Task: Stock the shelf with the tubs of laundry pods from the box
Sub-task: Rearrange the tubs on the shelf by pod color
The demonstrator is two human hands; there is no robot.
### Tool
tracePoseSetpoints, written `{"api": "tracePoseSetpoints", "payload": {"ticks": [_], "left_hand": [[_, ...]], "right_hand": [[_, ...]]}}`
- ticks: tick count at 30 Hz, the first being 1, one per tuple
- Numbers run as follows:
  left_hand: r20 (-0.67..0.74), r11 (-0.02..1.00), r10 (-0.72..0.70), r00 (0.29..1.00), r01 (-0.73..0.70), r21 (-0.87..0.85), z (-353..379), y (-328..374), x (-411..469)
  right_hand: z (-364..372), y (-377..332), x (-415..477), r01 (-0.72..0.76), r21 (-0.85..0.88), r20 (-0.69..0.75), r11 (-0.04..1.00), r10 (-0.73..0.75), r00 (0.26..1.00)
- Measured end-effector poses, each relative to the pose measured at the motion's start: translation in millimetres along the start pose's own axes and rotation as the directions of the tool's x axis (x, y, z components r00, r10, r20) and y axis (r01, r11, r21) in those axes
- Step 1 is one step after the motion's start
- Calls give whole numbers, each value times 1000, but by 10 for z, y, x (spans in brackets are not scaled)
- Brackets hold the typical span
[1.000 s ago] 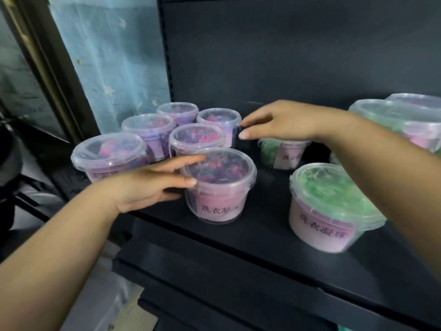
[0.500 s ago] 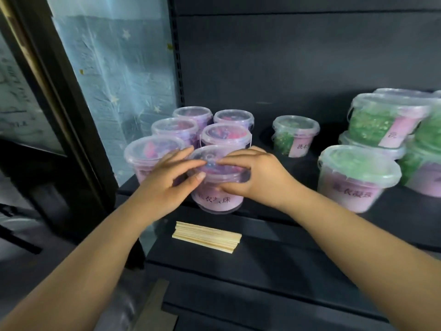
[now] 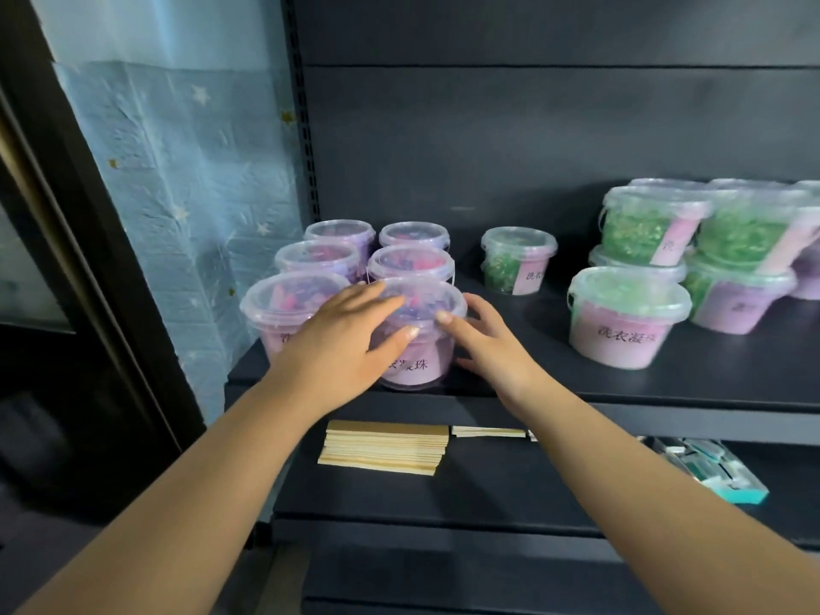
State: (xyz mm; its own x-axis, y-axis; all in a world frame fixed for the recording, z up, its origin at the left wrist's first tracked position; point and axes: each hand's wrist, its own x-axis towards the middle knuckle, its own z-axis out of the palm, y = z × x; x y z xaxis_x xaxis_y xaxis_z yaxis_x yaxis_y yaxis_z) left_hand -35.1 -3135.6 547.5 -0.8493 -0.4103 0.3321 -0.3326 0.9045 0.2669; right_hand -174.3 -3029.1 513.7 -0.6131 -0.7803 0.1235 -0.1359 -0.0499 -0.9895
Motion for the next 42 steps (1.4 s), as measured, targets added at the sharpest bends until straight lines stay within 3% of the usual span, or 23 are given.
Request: {"api": "tracePoseSetpoints", "payload": {"ticks": [4,7,12,22,27,29,31,35,39,42], "left_hand": [[55,993,89,994,-93,72,-5,98,130],[82,996,66,994,-70,52,-17,163,272],[123,998,-11,992,4,61,61,212,412],[142,997,-75,987,76,2,84,230,442],[154,989,-146,977,147,1,3,500,764],[168,992,-119,978,126,-30,41,700,971],[154,993,-109,982,114,-25,134,872,1193],[41,974,-164,986,169,-148,488,1242,1639],[40,956,-206,978,210,-205,954,1380,2000],[-32,974,-217,976,215,-67,1217,1332,2313]], "right_hand": [[-178,-123,236,12,-5,-146,1000,-12,989],[-275,-297,492,52,-75,-93,996,-59,994],[-237,-271,1040,-48,-162,8,986,50,999],[-298,89,1381,-94,-119,25,988,97,995],[-611,-232,1074,53,-313,-3,948,-57,998],[-920,-433,891,135,-486,-72,864,-193,979],[-1248,-502,699,205,-703,-82,682,-363,928],[-1784,-224,196,106,-944,-36,314,-415,909],[-2104,6,-103,20,-983,-51,182,-380,924],[-2345,13,-207,-34,-985,-93,167,-357,929]]}}
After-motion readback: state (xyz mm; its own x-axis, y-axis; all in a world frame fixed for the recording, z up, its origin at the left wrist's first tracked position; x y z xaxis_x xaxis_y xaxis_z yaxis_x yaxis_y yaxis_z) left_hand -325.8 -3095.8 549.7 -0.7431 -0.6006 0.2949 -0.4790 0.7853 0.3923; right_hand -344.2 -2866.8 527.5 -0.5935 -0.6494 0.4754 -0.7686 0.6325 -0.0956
